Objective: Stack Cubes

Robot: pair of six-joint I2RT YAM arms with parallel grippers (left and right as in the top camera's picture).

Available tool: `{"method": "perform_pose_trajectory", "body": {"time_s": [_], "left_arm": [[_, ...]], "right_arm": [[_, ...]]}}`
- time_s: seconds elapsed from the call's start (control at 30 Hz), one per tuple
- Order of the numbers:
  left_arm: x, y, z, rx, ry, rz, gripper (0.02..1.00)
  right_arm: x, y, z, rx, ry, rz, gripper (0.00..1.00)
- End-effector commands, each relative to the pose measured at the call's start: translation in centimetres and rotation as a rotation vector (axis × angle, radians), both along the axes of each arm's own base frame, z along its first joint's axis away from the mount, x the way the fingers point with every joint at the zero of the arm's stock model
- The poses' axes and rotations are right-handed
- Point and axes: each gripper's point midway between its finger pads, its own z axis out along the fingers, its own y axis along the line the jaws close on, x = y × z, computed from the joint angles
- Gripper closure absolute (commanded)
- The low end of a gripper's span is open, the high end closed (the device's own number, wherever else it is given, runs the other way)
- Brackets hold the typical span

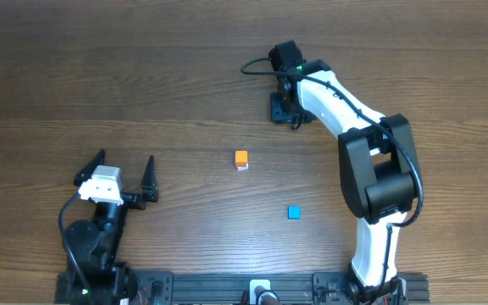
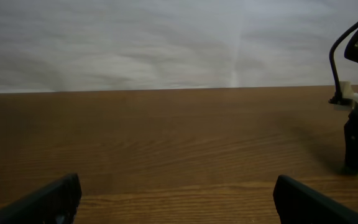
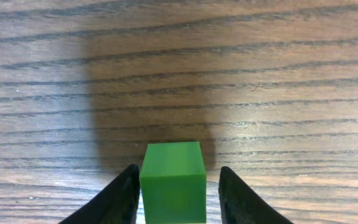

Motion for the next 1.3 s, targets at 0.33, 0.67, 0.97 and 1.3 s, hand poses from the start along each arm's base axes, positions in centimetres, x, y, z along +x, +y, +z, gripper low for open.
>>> {"method": "perform_pose_trajectory", "body": {"time_s": [0.33,0.67,0.97,1.3], "left_arm": [[0.0,0.0,-0.1,0.014,-0.005,-0.005,0.018],[0.0,0.0,-0.1,0.014,-0.005,-0.005,0.018],[0.0,0.0,-0.1,0.014,-0.005,-0.005,0.018],[0.0,0.0,-0.1,0.014,-0.005,-0.005,0.018]], "right_arm": [[0.4,0.5,0.2,0.007,-0.012,0.005,0.73],[0.3,0.8,0.3,0.007,-0.01,0.011,0.816],[-0.7,2.0,5.3,0.067,-0.052,0.036,0.921],[-6.9,7.2,14.8,0.147,-0.15,0.133,0.985]]}}
